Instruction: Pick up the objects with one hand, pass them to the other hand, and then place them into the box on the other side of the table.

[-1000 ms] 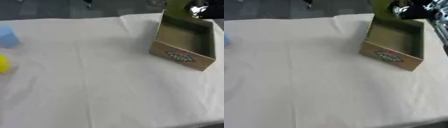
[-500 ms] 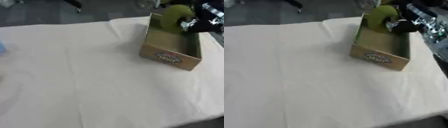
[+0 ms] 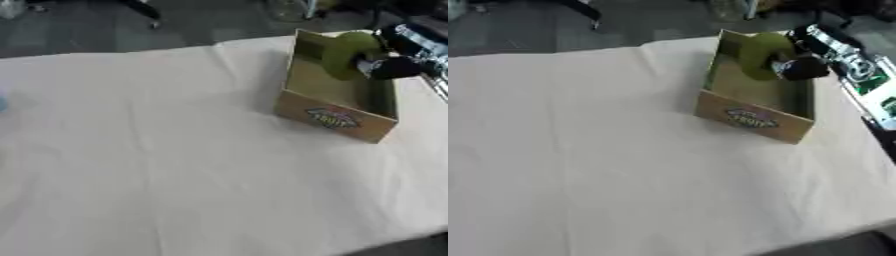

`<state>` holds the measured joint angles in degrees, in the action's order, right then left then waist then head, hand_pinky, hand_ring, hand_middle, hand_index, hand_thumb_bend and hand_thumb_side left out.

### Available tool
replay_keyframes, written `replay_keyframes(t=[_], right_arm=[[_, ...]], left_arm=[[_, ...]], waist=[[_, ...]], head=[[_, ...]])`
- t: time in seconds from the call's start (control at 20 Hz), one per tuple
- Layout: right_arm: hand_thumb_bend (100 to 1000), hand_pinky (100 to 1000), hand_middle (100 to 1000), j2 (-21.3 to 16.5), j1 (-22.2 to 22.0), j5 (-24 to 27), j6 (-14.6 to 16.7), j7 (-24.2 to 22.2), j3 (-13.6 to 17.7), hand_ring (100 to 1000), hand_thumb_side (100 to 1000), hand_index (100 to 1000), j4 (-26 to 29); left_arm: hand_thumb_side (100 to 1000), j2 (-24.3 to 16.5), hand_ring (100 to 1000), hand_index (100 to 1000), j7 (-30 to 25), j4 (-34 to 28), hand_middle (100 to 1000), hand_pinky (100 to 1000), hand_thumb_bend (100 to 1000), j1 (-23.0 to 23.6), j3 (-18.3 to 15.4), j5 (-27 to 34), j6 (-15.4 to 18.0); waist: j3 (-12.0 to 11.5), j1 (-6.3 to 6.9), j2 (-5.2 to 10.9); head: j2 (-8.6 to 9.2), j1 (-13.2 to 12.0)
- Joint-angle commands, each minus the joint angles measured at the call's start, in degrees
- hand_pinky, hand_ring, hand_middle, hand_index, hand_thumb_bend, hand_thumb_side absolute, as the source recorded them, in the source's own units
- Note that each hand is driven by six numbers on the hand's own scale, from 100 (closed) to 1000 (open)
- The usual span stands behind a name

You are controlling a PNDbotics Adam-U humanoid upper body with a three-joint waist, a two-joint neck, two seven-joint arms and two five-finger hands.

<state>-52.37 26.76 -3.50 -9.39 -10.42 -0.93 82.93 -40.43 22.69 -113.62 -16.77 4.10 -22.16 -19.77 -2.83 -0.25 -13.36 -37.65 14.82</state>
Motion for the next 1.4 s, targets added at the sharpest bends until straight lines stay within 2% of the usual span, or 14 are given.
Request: replay_keyframes(t=[0.05,0.15,0.3,0.35,0.45,0.65,0.8,1.0,1.05,1.1,1.15,1.4], right_arm=[[216,865,611,-2.7,1.2,-1.6,1.4,-0.7,0.1,612,100,648,-1.1],[296,887,718,-2.7,1.4,-2.5,2.4,-1.7,-0.2,677,105,744,-1.7],[362,908,762,-2.6,1.6,-4.1,4.1,-3.3,-0.1,723,100,793,-2.1],[378,912,771,-2.6,1.6,-4.5,4.6,-3.8,-0.1,734,116,804,-2.3],[421,931,821,-2.6,1.6,-5.5,5.1,-4.1,0.1,778,215,869,-2.8],[449,944,854,-2.5,1.4,-7.3,5.2,-3.8,0.6,803,297,927,-3.5],[441,945,860,-2.3,1.3,-7.5,5.2,-3.6,1.0,805,278,939,-3.3],[392,944,856,-1.9,1.0,-5.9,4.8,-2.9,2.2,793,232,938,-2.1],[321,944,854,-1.6,0.9,-4.9,4.4,-2.2,2.8,785,205,938,-1.4],[186,947,855,-1.3,0.8,-3.6,3.8,-1.0,3.7,780,195,939,-0.5],[100,948,854,-1.0,0.7,-1.8,2.9,0.5,4.5,775,213,938,0.6],[100,968,856,-0.4,0.5,11.5,-1.2,7.7,6.9,765,396,939,6.7]], left_arm=[[725,-1.1,710,814,-0.1,-1.0,668,778,404,-0.6,-0.4,0.1,0.0],[722,-1.1,710,814,-0.1,-1.0,667,778,404,-0.6,-0.5,0.1,0.0],[721,-1.1,710,814,0.0,-1.0,667,778,402,-0.7,-0.5,0.0,-0.1],[722,-1.1,710,814,0.0,-1.0,667,779,402,-0.7,-0.5,0.0,-0.1],[721,-1.1,710,815,0.0,-1.0,668,779,401,-0.7,-0.5,0.0,0.0],[721,-1.1,709,814,0.1,-1.0,666,778,405,-0.7,-0.5,-0.1,-0.1],[722,-1.1,708,813,0.2,-1.0,665,776,411,-0.6,-0.6,-0.2,-0.2],[717,-1.1,706,812,0.6,-1.0,663,774,416,-0.6,-0.9,-0.3,-0.4],[714,-1.1,706,812,0.8,-1.0,663,773,416,-0.5,-1.0,-0.4,-0.5],[711,-1.1,706,812,0.9,-1.0,663,773,417,-0.5,-1.2,-0.4,-0.5],[708,-1.1,706,812,1.2,-1.0,663,773,418,-0.4,-1.5,-0.5,-0.6],[668,-2.1,711,817,2.3,-1.0,660,771,401,-0.5,-3.8,-1.2,-1.6]], waist=[[-0.1,0.53,0.14],[-0.2,0.55,0.15],[-0.3,0.56,0.17],[-0.3,0.56,0.16],[-0.3,0.55,0.16],[-0.4,0.54,0.16],[-0.4,0.54,0.17],[-0.4,0.60,0.16],[-0.4,0.65,0.15],[-0.3,0.70,0.15],[-0.3,0.75,0.15],[-0.3,1.06,0.32]], head=[[0.14,-0.5],[-0.05,-0.7],[-0.27,-1.0],[-0.31,-1.0],[-0.40,-1.2],[-0.52,-1.5],[-0.56,-1.7],[-0.66,-2.4],[-0.70,-2.7],[-0.78,-3.3],[-0.88,-4.4],[-1.41,-11.8]])
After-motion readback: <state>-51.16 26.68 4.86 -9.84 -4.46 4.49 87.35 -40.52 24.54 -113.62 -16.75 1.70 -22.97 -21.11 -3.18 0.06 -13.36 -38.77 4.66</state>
